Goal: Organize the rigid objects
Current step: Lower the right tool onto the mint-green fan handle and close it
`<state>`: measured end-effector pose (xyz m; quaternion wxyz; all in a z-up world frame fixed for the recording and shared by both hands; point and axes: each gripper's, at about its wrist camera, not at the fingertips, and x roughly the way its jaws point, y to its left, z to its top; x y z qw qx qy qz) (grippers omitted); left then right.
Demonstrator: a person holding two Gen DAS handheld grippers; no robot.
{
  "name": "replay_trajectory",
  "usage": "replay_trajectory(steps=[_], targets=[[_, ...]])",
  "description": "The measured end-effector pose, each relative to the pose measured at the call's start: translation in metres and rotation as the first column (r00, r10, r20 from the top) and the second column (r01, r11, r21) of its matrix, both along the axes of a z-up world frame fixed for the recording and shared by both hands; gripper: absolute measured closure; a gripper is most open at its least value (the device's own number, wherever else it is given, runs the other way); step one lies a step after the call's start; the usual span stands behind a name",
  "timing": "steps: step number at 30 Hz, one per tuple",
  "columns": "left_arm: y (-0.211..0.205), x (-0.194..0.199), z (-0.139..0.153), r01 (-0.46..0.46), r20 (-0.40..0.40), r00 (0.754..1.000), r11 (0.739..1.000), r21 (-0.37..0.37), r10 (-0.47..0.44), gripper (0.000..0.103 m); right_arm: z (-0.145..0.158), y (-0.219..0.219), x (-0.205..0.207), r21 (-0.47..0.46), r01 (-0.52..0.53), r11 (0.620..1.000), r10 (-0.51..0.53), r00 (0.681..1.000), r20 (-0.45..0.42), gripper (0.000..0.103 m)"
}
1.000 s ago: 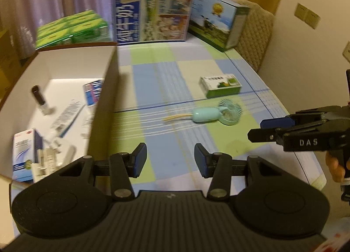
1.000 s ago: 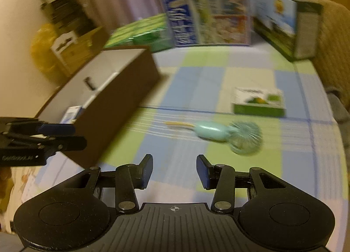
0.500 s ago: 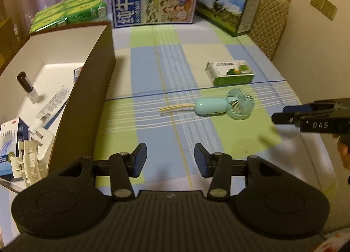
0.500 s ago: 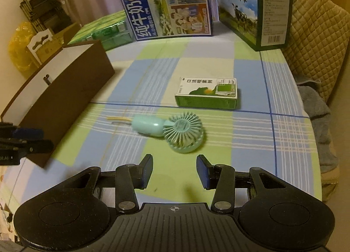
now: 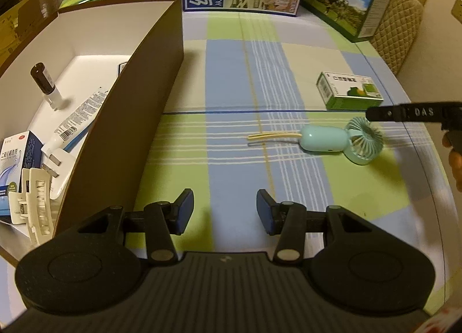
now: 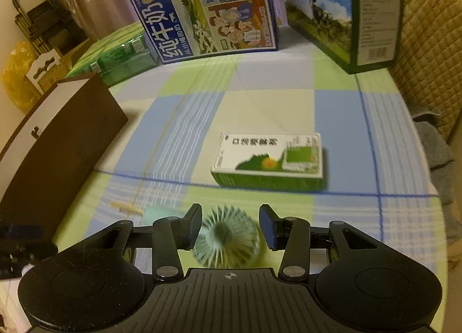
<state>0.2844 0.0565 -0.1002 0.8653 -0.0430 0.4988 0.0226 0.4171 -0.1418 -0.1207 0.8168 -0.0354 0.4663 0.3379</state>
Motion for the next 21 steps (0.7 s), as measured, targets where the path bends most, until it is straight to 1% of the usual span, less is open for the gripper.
replay_trajectory(steps=[5,10,12,15,18,21], targets=[[0.003,0.008,-0.008,-0.021,-0.02,1.0,1.0,0.006,0.021,0.06,-0.016,0.014,0.015,-0.018,-0.017,1.0,0.017,0.999,-0.043,0.062],[0.009,0.012,-0.012,-0.031,-0.036,0.999,1.0,0.007,0.031,0.06,-0.021,0.009,0.012,-0.007,-0.045,0.999,0.044,0.994,-0.096,0.062],[0.01,0.013,-0.013,-0.03,-0.04,0.999,1.0,0.005,0.03,0.06,-0.02,0.005,0.004,0.003,-0.064,0.998,0.064,0.99,-0.125,0.062],[0.011,0.015,-0.016,-0.026,-0.047,0.999,1.0,0.0,0.026,0.06,-0.02,-0.001,-0.016,0.008,-0.108,0.994,0.108,0.983,-0.145,0.062],[0.009,0.018,-0.018,-0.017,-0.053,0.998,1.0,-0.004,0.017,0.06,-0.017,-0.004,-0.039,-0.004,-0.151,0.988,0.149,0.978,-0.146,0.062],[0.007,0.02,-0.021,-0.005,-0.057,0.998,1.0,-0.006,0.005,0.06,-0.013,0.0,-0.047,-0.043,-0.153,0.987,0.146,0.981,-0.127,0.062]])
